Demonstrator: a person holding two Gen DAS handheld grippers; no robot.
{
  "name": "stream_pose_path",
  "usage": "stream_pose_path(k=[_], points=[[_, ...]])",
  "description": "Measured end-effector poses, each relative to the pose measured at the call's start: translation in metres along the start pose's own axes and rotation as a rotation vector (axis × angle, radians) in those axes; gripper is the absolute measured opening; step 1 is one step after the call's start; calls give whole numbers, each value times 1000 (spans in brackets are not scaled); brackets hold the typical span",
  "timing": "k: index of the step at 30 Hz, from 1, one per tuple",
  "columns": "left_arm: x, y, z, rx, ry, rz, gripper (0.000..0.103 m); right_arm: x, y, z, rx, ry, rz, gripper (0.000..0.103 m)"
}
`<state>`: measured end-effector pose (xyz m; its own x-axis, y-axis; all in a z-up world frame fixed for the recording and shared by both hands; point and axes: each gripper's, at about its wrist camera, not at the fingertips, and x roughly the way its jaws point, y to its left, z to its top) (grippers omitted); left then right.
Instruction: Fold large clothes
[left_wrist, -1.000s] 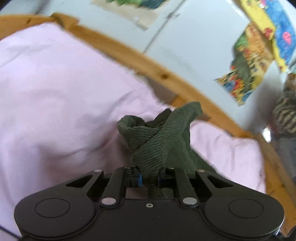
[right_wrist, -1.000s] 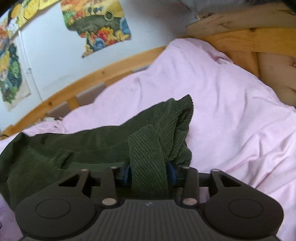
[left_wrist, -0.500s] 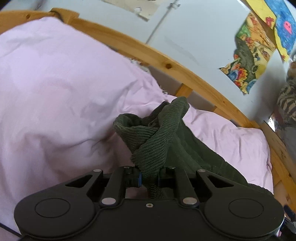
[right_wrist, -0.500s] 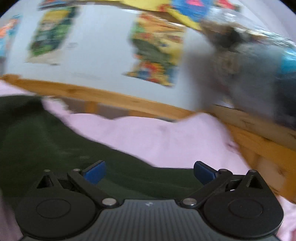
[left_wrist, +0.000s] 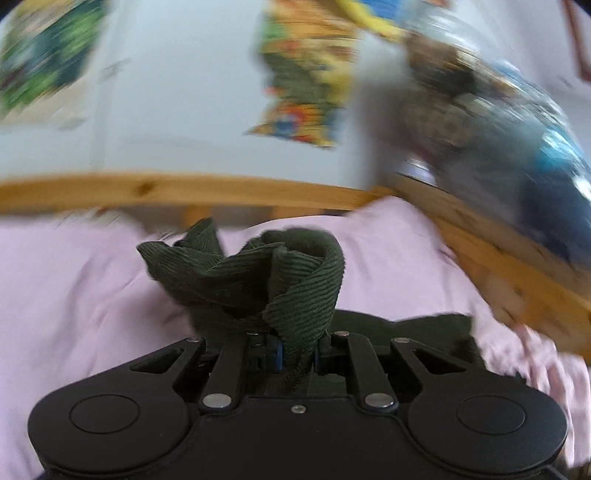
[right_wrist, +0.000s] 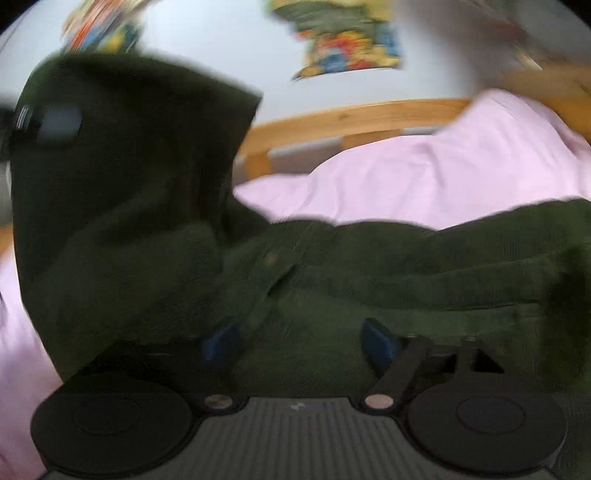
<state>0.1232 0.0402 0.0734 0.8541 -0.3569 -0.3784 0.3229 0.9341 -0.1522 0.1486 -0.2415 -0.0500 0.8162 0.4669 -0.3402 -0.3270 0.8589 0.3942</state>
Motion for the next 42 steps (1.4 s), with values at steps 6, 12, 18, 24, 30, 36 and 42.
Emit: stream_pose_path(k=[6,12,18,24,30,36,42], points=[[22,-68,21,220,82,-164,14,-37,-71,25,424,-89,373,59],[42,-130,-5,446,174,-287,14,-57,-139,33,631,-140,345,60],[62,-164,-27,470,204,-356,15,-76,-169,34,680,-153,274,63],[70,-177,-37,440,196,-377,15,-74,-204,2,907,-221,363,63],[69,-165,-36,385,220,-434,15,-69,-220,-1,976,-259,397,71],[86,-170,-53,412,291,-470,16,-73,-236,-10,1082,-294,455,96],[96,-176,-74,454,329,-465,17,-72,-220,9,877,-186,319,90]])
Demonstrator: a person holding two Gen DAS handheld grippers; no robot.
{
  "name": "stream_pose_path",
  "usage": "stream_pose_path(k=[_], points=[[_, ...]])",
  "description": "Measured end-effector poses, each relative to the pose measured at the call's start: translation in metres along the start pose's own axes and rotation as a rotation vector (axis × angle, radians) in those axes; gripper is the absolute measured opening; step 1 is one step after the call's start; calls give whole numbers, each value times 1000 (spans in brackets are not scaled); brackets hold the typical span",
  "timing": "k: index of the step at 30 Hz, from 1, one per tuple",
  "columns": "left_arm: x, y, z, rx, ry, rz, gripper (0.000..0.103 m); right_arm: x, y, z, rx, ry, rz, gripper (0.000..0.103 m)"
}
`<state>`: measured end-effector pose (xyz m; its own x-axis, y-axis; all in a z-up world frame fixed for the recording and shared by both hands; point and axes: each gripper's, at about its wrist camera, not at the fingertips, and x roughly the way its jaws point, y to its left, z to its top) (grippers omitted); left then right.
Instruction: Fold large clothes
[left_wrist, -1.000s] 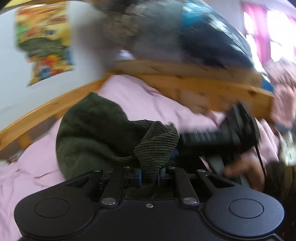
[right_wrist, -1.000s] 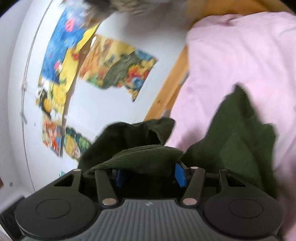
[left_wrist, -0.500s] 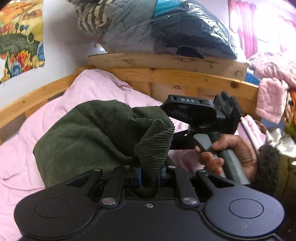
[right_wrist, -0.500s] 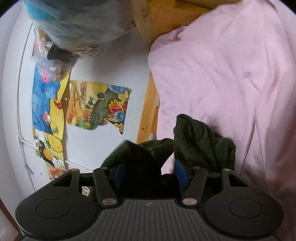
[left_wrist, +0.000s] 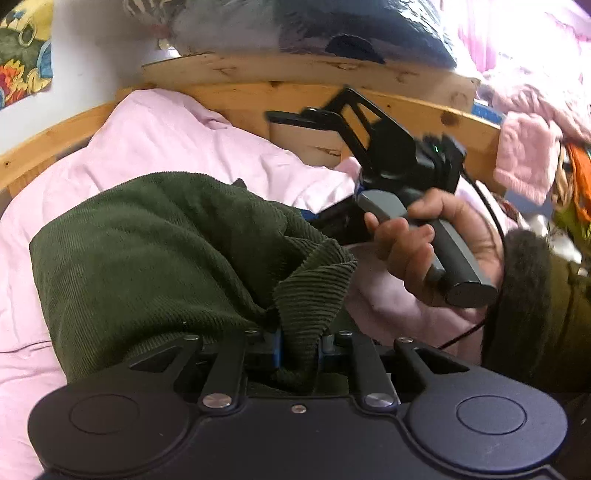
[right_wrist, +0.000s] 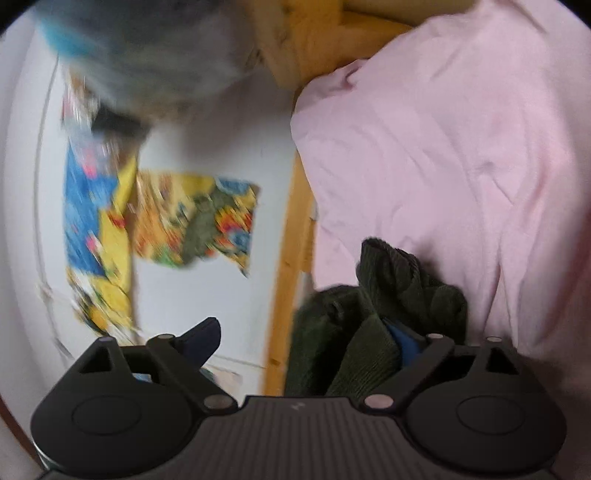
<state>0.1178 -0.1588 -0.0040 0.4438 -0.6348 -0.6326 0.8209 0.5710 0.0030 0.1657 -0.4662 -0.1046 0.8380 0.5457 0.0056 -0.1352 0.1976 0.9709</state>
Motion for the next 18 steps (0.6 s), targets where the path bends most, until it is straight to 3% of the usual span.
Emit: stream_pose_path(k=[4,6,7,8,10,12,14,16,18], points=[[6,-10,-6,67,18,20,18,12,29,-11,-259,27,-173,71],[14,-17,-10,108,33,40,18,18,39,-17,-386,41,-257,54],[19,-21,-13,136,35,60,19,23,42,-22,-461,50,-311,42],[25,-27,-18,170,36,87,19,27,44,-25,-513,61,-336,36],[37,-43,-30,276,42,153,26,32,43,-29,-579,81,-376,34],[44,-57,-43,379,35,188,41,35,41,-29,-615,105,-393,34],[46,-63,-48,418,26,202,46,36,38,-28,-624,124,-396,33],[39,-58,-46,386,0,177,51,34,38,-30,-634,124,-402,33],[19,-49,-41,305,-79,94,68,36,42,-39,-704,123,-434,32]])
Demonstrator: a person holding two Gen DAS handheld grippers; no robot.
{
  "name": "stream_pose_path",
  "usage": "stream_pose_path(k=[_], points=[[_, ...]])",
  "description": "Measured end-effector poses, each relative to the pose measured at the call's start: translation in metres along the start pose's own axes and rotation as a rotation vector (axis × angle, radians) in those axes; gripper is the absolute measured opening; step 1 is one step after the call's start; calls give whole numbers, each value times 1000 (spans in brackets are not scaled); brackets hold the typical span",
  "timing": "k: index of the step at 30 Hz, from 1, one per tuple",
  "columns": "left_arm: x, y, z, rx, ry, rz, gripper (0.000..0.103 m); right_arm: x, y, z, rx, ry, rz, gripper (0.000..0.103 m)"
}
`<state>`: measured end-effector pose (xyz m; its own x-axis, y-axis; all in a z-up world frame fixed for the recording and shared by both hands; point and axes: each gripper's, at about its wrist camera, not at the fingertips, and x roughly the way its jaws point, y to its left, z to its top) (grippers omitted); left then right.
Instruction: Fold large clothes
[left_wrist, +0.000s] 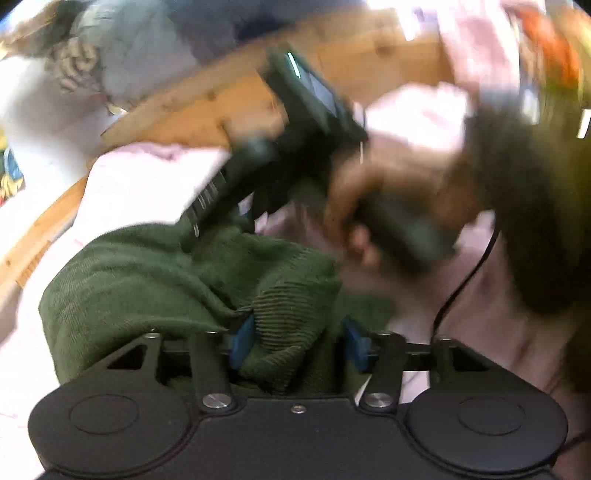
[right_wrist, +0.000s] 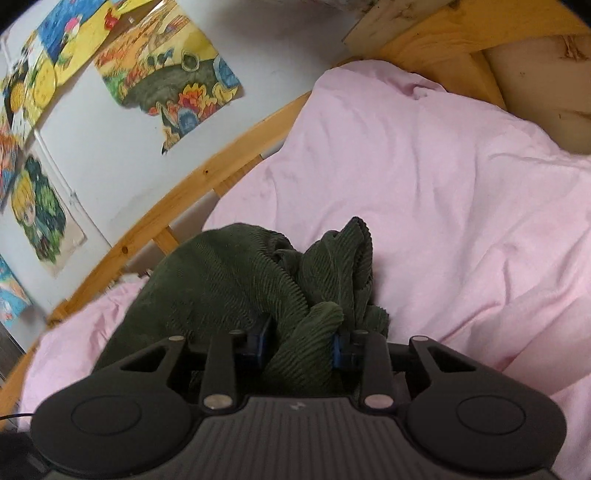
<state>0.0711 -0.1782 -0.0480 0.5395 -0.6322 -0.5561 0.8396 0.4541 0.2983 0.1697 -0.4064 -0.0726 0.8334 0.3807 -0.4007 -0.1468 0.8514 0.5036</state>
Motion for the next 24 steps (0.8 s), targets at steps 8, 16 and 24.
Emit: stream_pose_path(k=[8,16,24], points=[[-78,80,-1,-508,-272,2,101,-12,39,-13,-194,-3,-145,32],[-69,154,-56,-1039,-148,189,102,-37,42,-7,-194,-199,-134,54],[-38,147,-86,-1069,-32,104,102,-45,60,34,-124,-313,-71,102]])
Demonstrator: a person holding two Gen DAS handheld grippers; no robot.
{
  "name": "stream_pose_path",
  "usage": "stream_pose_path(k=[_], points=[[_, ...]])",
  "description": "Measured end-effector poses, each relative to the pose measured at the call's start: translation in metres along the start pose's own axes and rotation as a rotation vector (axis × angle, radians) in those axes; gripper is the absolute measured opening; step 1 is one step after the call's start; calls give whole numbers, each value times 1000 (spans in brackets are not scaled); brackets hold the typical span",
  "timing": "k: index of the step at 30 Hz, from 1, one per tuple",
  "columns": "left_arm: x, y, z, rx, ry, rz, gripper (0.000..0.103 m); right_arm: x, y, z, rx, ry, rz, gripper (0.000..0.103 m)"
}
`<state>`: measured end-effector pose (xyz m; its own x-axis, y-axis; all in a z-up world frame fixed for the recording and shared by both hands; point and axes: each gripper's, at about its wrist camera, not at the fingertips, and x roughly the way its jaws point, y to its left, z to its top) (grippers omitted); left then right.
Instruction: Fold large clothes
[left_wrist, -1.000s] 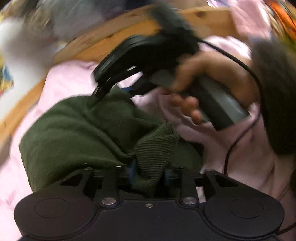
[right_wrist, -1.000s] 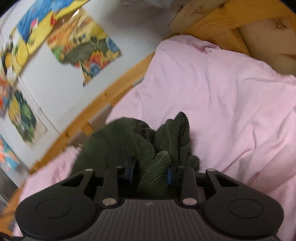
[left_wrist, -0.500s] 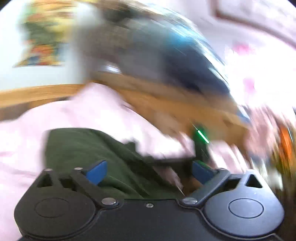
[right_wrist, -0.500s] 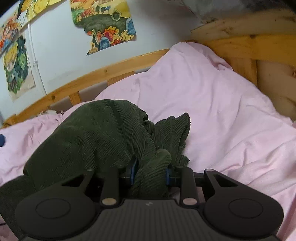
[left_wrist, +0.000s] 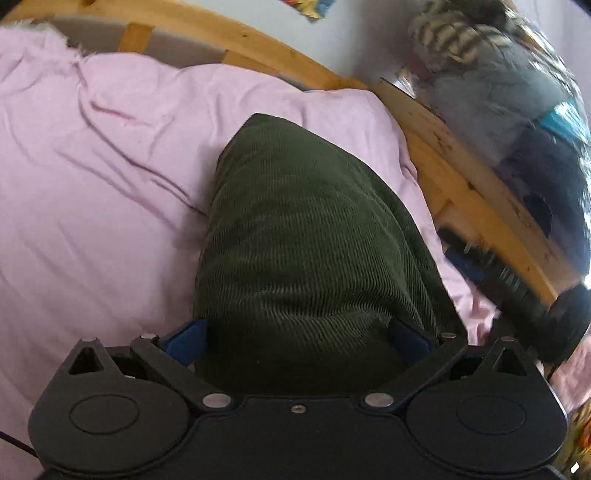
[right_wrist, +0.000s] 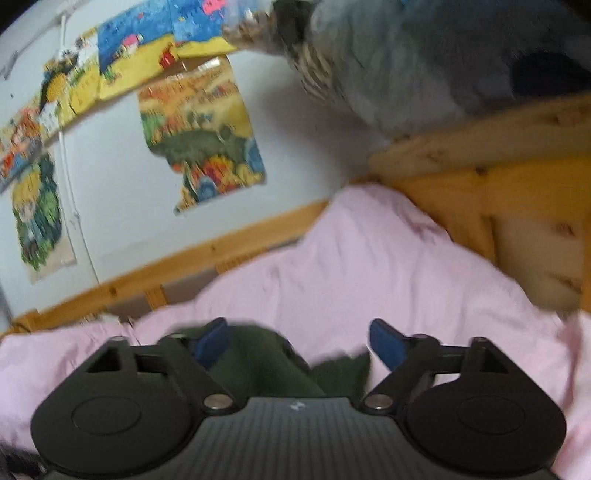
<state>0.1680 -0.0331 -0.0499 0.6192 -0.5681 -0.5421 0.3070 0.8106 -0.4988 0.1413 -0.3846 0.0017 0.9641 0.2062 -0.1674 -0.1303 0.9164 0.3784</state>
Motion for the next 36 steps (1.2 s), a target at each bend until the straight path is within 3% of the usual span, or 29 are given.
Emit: stream_pose_path(k=[4,7,9,11,13,17,21,23,29,34,36], points=[[2,4,-1,18,22,-5,102,47,14,27,25,119,116,103],[-3,6,-3,13,29,-7,102,88,36,39,-153,188,131,103],[-4,6,-4,14,32,-6,102,110,44,38,-193,252,141,103],[-4,7,-5,12,36,-8,102,125,50,28,-266,303,154,103],[-4,9,-6,12,38,-13,102,134,55,9,-365,339,109,103],[-5,14,-9,7,45,-28,102,127,31,-37,-268,302,88,102],[-1,22,-13,18,67,-49,102,111,36,-70,-381,219,-3,102],[2,24,-16,44,82,-56,102,115,35,-79,-394,221,-19,102],[11,28,-17,84,84,-51,102,126,37,-80,-391,248,-37,102],[5,31,-19,63,62,-74,102,75,48,-56,-367,258,-60,103],[-5,34,-19,27,51,-87,102,47,59,-54,-387,246,-12,103]])
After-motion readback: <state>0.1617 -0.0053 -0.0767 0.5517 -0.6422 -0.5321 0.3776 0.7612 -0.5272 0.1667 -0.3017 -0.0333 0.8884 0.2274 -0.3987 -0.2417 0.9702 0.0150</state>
